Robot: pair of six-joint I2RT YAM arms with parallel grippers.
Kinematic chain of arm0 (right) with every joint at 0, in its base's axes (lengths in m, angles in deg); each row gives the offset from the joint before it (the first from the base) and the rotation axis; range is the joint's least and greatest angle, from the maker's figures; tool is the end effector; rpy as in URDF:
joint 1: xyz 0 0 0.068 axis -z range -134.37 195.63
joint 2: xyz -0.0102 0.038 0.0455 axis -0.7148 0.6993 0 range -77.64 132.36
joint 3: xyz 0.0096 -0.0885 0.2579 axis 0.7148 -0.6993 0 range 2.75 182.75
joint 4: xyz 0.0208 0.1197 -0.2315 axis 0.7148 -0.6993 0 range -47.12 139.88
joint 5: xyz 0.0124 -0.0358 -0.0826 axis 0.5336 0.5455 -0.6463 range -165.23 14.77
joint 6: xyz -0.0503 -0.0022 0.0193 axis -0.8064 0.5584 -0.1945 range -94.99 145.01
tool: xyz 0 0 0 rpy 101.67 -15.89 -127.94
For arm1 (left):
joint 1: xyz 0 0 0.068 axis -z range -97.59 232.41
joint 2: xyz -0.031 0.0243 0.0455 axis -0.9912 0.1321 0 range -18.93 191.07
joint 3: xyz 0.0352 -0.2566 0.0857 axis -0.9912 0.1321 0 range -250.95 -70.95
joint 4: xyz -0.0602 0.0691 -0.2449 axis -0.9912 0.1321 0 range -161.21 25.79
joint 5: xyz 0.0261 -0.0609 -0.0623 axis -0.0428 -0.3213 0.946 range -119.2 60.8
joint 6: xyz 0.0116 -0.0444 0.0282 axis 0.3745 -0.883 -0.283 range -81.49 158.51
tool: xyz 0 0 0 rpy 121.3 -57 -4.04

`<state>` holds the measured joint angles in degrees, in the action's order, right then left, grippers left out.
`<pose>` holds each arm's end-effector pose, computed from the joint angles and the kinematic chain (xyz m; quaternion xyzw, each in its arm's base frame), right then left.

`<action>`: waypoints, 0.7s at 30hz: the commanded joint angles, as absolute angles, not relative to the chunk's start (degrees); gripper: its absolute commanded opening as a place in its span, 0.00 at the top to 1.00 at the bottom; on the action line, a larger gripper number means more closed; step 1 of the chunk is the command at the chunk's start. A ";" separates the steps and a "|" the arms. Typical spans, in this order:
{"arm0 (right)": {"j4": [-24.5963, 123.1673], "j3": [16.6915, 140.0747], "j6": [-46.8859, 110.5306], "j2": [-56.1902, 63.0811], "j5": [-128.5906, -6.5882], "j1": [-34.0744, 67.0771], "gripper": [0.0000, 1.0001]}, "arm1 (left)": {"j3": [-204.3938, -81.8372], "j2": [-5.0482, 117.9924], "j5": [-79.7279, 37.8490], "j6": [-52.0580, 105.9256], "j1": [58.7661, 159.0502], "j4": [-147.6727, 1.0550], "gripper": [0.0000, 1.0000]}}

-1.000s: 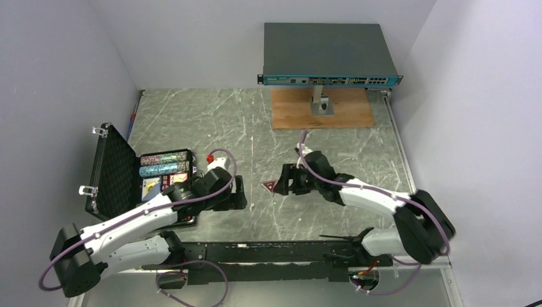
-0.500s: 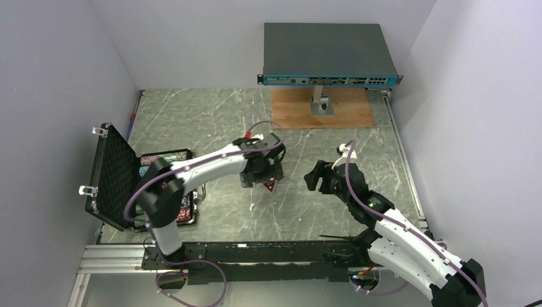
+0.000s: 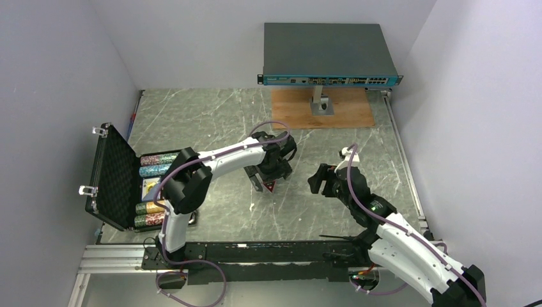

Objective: Pack up texas hold em set

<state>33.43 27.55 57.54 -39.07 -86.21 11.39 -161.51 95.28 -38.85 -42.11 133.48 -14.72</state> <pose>0.1359 0.0844 0.2233 0.0348 0.8636 0.2037 0.4599 0.2532 -0.3040 0.2035 -0.2602 0.9581 -0.0438 0.1115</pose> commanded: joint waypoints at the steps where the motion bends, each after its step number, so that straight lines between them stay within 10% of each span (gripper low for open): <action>1: 35.03 27.18 56.58 -40.19 -86.65 11.75 0.25 | -159.59 96.25 -36.03 -48.55 132.57 -15.59 0.01; 21: 35.64 26.92 56.40 -39.29 -85.34 12.33 0.24 | -165.15 104.55 -36.30 -49.57 130.32 -12.65 0.11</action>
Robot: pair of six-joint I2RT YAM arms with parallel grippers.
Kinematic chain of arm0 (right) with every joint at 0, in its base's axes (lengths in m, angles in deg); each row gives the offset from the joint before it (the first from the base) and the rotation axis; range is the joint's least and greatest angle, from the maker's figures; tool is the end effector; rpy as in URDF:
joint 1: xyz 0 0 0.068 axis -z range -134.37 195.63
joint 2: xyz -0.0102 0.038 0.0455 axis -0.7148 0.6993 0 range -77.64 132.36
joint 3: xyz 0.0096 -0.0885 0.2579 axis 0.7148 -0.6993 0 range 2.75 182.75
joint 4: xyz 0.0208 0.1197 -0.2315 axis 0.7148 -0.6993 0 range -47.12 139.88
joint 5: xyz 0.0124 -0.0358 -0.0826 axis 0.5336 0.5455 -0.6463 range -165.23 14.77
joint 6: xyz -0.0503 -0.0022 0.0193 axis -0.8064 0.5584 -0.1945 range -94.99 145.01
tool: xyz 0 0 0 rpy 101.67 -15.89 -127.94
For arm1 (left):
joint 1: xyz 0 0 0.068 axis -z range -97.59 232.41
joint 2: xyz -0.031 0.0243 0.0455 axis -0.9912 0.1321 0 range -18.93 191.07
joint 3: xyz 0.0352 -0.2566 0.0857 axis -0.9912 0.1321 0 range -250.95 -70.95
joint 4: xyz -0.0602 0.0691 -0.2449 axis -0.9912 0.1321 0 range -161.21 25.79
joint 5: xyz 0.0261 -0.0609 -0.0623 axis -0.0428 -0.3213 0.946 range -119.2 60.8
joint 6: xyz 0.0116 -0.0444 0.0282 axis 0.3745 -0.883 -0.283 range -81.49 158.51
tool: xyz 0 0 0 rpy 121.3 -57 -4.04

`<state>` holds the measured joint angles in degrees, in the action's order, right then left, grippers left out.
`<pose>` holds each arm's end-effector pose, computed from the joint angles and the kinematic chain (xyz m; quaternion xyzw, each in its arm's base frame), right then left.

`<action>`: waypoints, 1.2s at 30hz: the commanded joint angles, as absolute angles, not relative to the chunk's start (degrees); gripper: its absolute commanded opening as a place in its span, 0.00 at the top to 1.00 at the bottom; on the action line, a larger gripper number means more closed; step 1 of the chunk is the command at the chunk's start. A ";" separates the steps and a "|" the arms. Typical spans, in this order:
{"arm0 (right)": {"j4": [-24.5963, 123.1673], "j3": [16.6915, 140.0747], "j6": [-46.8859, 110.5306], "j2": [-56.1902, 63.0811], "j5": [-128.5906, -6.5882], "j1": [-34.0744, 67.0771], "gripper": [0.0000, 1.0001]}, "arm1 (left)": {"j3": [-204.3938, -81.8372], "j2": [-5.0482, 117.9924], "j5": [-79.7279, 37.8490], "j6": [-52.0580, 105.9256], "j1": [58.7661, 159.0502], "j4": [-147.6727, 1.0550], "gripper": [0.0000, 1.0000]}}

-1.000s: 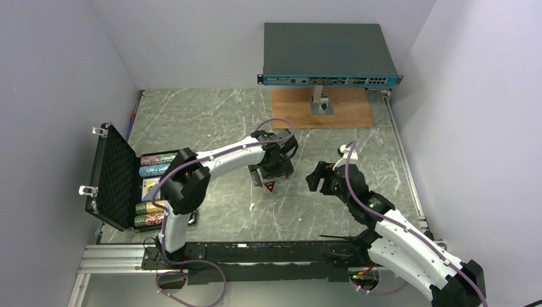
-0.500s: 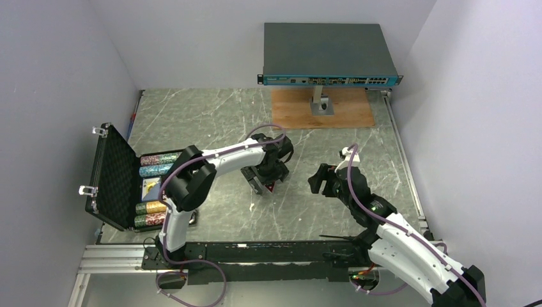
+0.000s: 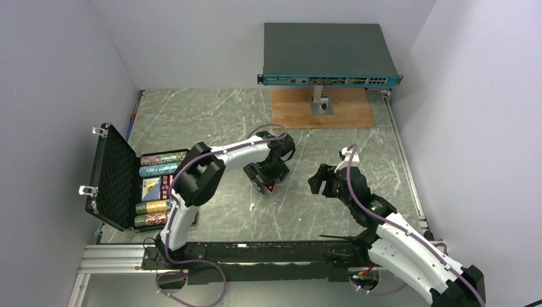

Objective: Pack up texas hold em set

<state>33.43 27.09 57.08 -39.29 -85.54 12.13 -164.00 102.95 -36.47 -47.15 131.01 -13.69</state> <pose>0.1361 0.0826 0.2210 0.0339 0.8650 0.2022 0.4580 0.2746 -0.3046 0.1630 -0.3189 0.9451 -0.0047 0.0707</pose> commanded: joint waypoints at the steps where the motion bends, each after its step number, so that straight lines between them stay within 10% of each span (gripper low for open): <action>1: 35.73 26.92 56.39 -39.27 -85.34 12.39 0.25 | -164.90 104.55 -36.14 -49.90 130.08 -12.71 0.11; 21: 35.92 26.79 56.30 -38.94 -84.31 12.78 0.25 | -162.53 105.22 -35.05 -50.78 128.33 -14.40 0.19; 36: 36.00 26.72 56.21 -39.18 -83.84 13.22 0.25 | -158.92 99.67 -42.08 -45.72 128.29 -13.48 0.56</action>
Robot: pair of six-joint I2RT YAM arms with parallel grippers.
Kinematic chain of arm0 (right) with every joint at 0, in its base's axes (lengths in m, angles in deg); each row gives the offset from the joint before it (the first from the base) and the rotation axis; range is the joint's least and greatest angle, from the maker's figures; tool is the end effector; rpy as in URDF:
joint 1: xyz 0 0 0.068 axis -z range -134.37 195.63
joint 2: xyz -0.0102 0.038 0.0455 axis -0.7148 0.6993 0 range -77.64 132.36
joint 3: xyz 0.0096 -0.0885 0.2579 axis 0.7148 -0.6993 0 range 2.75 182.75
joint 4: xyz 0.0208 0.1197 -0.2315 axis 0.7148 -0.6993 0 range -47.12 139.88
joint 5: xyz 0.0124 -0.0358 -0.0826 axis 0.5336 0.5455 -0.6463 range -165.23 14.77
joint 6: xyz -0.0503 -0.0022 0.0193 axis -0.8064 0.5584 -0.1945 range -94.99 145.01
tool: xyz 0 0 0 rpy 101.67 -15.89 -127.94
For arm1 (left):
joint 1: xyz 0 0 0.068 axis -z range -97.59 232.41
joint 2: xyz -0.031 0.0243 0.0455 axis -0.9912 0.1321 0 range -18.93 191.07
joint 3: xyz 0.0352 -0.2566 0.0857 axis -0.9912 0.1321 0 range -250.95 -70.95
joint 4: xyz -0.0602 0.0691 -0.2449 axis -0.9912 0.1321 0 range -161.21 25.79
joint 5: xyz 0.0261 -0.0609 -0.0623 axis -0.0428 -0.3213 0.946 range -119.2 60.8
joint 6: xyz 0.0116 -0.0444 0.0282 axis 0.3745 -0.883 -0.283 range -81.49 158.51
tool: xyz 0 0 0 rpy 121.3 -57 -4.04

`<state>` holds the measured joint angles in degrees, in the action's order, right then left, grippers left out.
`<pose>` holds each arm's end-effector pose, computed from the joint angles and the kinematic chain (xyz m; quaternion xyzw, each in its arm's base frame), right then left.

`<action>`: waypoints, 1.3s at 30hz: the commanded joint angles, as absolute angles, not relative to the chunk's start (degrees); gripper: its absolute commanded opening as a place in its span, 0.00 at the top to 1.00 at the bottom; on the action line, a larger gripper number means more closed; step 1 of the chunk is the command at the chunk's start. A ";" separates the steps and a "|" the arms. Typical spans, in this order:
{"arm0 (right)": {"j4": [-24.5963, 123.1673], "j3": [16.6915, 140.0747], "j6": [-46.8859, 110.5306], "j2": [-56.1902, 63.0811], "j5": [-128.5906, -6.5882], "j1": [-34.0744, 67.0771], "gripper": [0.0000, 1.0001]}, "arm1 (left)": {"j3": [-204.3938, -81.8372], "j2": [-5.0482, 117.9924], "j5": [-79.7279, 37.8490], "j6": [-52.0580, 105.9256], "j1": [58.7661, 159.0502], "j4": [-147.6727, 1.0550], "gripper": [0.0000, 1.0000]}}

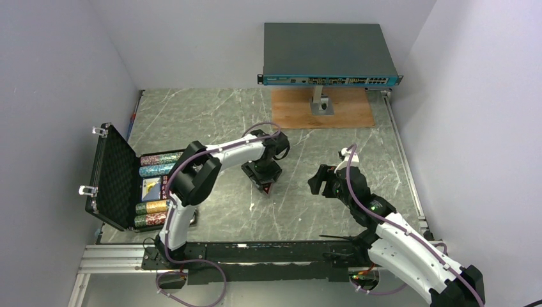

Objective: Pack up texas hold em set

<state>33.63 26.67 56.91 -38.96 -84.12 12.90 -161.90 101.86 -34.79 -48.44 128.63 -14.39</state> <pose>0.1372 0.0817 0.2179 0.0319 0.8680 0.2054 0.4510 0.2820 -0.2893 0.1612 -0.3488 0.9355 -0.0073 0.0563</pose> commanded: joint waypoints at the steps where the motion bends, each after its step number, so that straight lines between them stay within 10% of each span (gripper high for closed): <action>1: 35.95 26.74 56.21 -39.08 -83.77 13.24 0.25 | -158.33 98.64 -42.98 -45.31 128.24 -13.21 0.58; 20: 36.18 27.37 55.92 -37.11 -82.93 13.47 0.25 | -138.48 68.55 -53.94 -38.95 117.60 -9.57 1.00; 39: 34.86 29.77 55.54 -33.26 -81.95 13.57 0.25 | -123.53 45.42 -56.12 -19.29 81.24 -13.54 1.00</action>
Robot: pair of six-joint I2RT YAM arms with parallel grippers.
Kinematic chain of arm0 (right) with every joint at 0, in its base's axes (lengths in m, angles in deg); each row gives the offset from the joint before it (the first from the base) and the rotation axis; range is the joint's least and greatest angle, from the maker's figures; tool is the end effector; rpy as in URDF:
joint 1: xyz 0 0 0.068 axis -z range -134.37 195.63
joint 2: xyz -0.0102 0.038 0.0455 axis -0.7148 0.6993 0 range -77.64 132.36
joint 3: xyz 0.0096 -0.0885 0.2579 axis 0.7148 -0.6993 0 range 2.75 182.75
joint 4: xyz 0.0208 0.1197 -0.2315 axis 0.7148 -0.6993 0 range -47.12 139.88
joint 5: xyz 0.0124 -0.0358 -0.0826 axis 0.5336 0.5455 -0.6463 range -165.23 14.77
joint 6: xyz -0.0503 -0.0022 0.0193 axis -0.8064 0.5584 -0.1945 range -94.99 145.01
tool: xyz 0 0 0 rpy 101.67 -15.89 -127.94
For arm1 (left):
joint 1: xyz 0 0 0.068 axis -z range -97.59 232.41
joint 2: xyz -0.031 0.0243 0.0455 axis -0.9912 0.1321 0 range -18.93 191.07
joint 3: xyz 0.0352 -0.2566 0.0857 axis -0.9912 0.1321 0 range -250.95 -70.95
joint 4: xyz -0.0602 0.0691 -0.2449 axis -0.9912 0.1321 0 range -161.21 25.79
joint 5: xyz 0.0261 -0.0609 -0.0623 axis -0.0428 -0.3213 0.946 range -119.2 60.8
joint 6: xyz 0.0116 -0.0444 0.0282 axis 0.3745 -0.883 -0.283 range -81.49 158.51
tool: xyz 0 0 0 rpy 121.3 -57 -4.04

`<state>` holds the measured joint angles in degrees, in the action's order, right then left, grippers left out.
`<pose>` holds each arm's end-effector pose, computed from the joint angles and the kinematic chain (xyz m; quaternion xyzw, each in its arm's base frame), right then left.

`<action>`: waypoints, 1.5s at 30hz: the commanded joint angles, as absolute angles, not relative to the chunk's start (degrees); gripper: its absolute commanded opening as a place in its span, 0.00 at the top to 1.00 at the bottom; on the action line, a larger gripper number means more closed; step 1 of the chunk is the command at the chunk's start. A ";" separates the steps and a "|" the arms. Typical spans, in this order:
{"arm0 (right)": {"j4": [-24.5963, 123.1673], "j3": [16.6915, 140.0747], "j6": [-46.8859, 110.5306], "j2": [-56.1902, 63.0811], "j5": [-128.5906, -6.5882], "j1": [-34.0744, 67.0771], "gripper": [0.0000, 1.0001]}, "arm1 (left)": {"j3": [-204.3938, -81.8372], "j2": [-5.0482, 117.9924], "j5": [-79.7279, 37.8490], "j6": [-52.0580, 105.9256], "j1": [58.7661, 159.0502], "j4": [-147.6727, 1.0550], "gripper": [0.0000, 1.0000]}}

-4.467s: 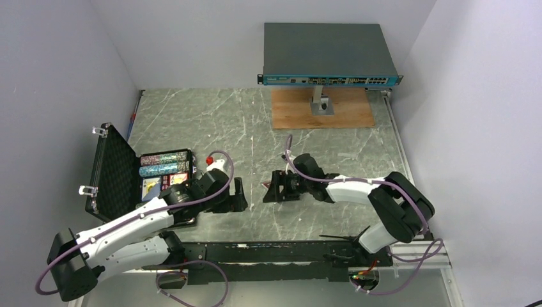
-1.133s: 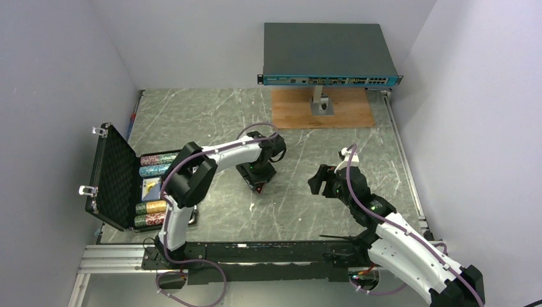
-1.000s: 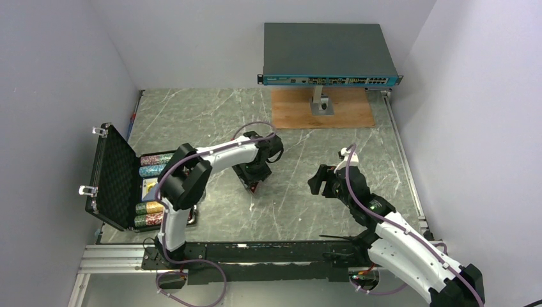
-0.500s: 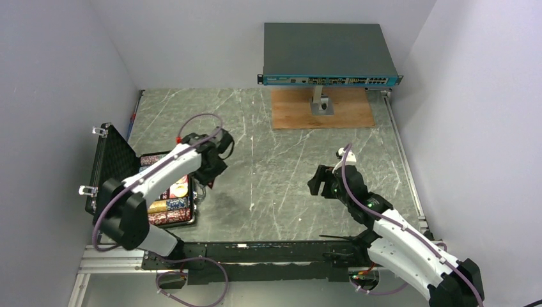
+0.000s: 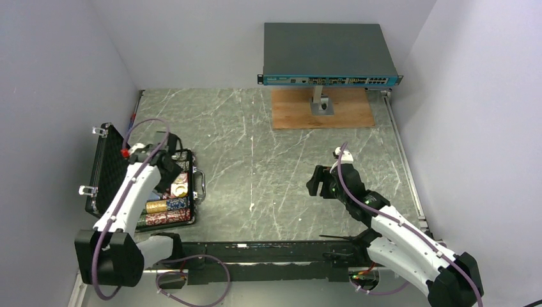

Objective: Pack up texas hold em set

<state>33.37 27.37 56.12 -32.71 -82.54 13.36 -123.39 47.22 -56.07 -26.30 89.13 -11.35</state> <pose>0.1471 0.0876 0.2057 0.0195 0.8926 0.1862 0.4101 0.1961 -0.0069 0.2538 -0.4964 0.8254 0.1054 0.2472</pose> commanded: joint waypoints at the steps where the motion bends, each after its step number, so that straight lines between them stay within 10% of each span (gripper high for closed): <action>1: 35.16 29.38 55.65 -33.59 -81.79 13.57 0.25 | -123.85 45.52 -55.65 -18.55 78.70 -13.48 1.00; 17: 34.87 30.06 55.77 -31.96 -81.50 13.54 0.25 | -129.42 61.16 -46.49 -10.48 60.54 -18.35 0.95; 45: 35.65 30.65 57.56 -28.21 -81.12 13.55 0.25 | -125.11 65.59 -43.68 -20.52 59.82 -21.89 0.71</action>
<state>33.65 29.18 57.17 -26.89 -80.88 13.36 -124.75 66.67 -42.52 -15.31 60.48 -24.22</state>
